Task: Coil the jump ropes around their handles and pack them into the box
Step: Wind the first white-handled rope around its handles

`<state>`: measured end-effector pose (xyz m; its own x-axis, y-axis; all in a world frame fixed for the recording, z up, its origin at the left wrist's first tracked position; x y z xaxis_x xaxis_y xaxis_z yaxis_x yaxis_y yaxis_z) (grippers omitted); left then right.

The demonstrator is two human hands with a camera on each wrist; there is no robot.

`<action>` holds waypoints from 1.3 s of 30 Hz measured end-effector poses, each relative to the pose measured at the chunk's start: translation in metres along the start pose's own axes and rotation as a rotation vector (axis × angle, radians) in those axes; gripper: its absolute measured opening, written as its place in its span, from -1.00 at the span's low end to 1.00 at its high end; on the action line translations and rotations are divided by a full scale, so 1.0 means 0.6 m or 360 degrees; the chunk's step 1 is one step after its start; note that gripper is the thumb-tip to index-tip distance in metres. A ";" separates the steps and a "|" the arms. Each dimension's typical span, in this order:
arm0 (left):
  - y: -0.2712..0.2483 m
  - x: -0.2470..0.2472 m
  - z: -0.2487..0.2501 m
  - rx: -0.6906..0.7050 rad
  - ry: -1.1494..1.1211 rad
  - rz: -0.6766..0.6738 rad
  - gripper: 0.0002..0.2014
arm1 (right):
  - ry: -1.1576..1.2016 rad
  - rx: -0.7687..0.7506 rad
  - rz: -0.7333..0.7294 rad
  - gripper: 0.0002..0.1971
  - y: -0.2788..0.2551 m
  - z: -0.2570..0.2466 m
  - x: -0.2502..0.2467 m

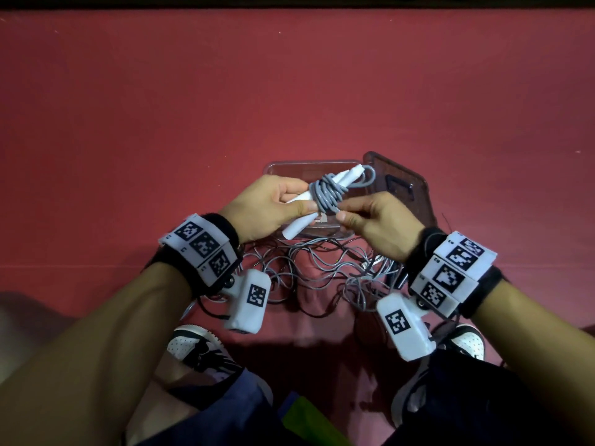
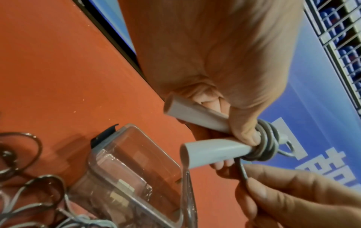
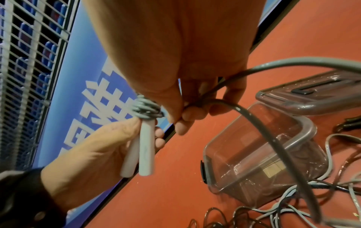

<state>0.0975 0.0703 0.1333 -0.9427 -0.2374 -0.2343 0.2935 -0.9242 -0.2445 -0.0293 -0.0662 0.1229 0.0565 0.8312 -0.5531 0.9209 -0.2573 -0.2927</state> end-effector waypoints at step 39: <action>0.004 0.056 -0.012 -0.0171 0.1215 -0.0457 -0.90 | -0.0352 -0.0031 -0.0085 -0.76 -0.001 -0.037 -0.001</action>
<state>0.0678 0.0625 0.1181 -0.6272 0.3087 -0.7150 0.1077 -0.8749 -0.4721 -0.0214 -0.0556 0.1405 -0.0763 0.7147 -0.6953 0.9277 -0.2047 -0.3122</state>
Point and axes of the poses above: each hand's wrist, its own y-axis towards the middle knuckle, its own x-axis out of the palm, z = x × y, the point moved 5 cm from there along y, towards the middle knuckle, and after that the axes turned 5 degrees about -z, right-handed, at the moved point
